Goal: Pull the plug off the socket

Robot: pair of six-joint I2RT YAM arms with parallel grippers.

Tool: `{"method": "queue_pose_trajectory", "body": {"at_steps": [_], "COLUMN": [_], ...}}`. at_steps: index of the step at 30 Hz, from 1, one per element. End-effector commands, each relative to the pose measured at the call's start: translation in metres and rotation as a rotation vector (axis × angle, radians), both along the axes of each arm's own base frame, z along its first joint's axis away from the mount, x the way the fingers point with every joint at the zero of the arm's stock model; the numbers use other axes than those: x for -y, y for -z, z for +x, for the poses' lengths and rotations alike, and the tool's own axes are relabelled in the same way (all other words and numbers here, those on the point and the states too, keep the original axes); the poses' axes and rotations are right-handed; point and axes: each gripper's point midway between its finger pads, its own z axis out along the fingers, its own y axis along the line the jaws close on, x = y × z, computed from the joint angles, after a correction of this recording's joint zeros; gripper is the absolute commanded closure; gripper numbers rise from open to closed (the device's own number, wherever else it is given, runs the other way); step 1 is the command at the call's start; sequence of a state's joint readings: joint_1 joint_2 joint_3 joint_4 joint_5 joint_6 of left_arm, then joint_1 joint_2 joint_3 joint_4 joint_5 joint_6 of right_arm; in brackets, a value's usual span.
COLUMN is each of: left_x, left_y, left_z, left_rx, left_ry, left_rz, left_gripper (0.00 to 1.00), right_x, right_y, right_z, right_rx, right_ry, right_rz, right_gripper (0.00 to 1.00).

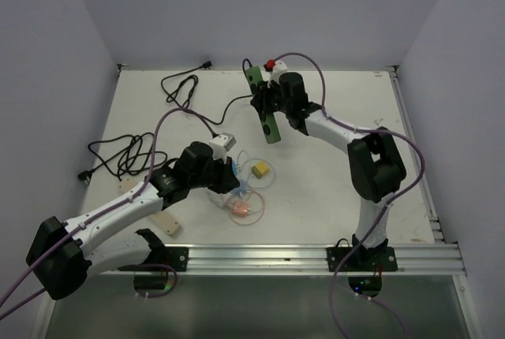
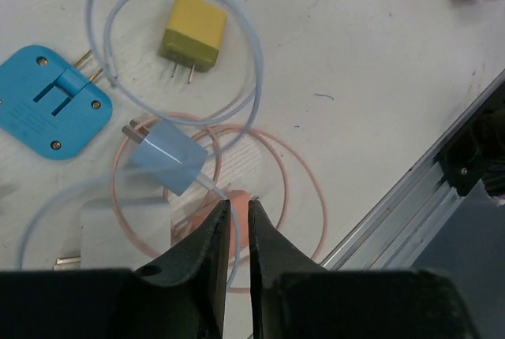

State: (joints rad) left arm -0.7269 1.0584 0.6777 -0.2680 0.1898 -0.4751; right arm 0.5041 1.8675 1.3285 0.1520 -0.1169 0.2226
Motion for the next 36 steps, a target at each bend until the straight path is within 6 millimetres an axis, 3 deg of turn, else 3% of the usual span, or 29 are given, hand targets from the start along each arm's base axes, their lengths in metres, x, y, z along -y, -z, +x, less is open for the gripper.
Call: {"method": "queue_pose_trajectory", "body": {"at_steps": [1, 2, 3, 4, 5, 8, 10, 12, 13, 14, 17, 18, 23, 30, 31, 33, 34, 35, 36], "left_x": [-0.001, -0.001, -0.002, -0.002, 0.000, 0.001, 0.001, 0.000, -0.001, -0.003, -0.009, -0.011, -0.024, -0.043, -0.045, -0.050, -0.051, -0.054, -0.057], "left_y": [0.007, 0.009, 0.012, 0.013, 0.014, 0.020, 0.020, 0.017, 0.015, 0.015, 0.003, 0.000, -0.023, -0.060, -0.071, -0.078, -0.088, -0.090, -0.093], "left_z": [0.007, 0.009, 0.011, 0.012, 0.013, 0.015, 0.017, 0.018, 0.019, 0.020, 0.025, 0.027, 0.037, 0.058, 0.062, 0.069, 0.073, 0.079, 0.083], "left_rx": [0.029, 0.032, 0.028, 0.027, 0.027, 0.017, 0.015, 0.020, 0.021, 0.023, 0.055, 0.063, 0.116, 0.203, 0.222, 0.240, 0.256, 0.257, 0.261], "left_ry": [-0.019, -0.028, -0.040, -0.049, -0.054, -0.062, -0.074, -0.088, -0.104, -0.116, -0.173, -0.187, -0.273, -0.378, -0.391, -0.412, -0.416, -0.431, -0.438], "left_rz": [0.003, 0.003, 0.007, 0.006, 0.000, 0.001, 0.002, -0.010, -0.014, -0.011, -0.025, -0.027, -0.035, -0.020, -0.019, 0.000, 0.002, 0.011, 0.018], "left_gripper": [0.82, 0.79, 0.74, 0.72, 0.70, 0.58, 0.49, 0.31, 0.26, 0.19, 0.09, 0.08, 0.00, 0.01, 0.00, 0.00, 0.00, 0.00, 0.00], "right_x": [-0.065, -0.078, -0.089, -0.106, -0.119, -0.154, -0.172, -0.183, -0.186, -0.187, -0.190, -0.189, -0.184, -0.162, -0.157, -0.139, -0.131, -0.116, -0.103], "right_y": [-0.044, -0.058, -0.055, -0.037, -0.045, -0.033, -0.023, -0.011, -0.017, -0.004, 0.002, 0.004, -0.001, -0.034, -0.052, -0.064, -0.058, -0.086, -0.087], "right_z": [0.022, 0.027, 0.030, 0.030, 0.034, 0.036, 0.034, 0.040, 0.044, 0.048, 0.059, 0.062, 0.072, 0.081, 0.079, 0.081, 0.079, 0.077, 0.076], "right_rx": [0.155, 0.186, 0.187, 0.167, 0.187, 0.197, 0.191, 0.182, 0.195, 0.180, 0.180, 0.176, 0.191, 0.213, 0.228, 0.225, 0.207, 0.242, 0.241], "right_ry": [-0.174, -0.194, -0.213, -0.237, -0.263, -0.311, -0.328, -0.318, -0.311, -0.298, -0.258, -0.238, -0.191, -0.141, -0.135, -0.102, -0.087, -0.044, -0.019], "right_rz": [0.135, 0.167, 0.184, 0.195, 0.219, 0.244, 0.256, 0.268, 0.280, 0.272, 0.271, 0.265, 0.239, 0.164, 0.167, 0.143, 0.121, 0.123, 0.095], "right_gripper": [1.00, 1.00, 1.00, 1.00, 1.00, 1.00, 0.90, 0.82, 0.80, 0.78, 0.67, 0.58, 0.42, 0.21, 0.20, 0.18, 0.17, 0.16, 0.16]}}
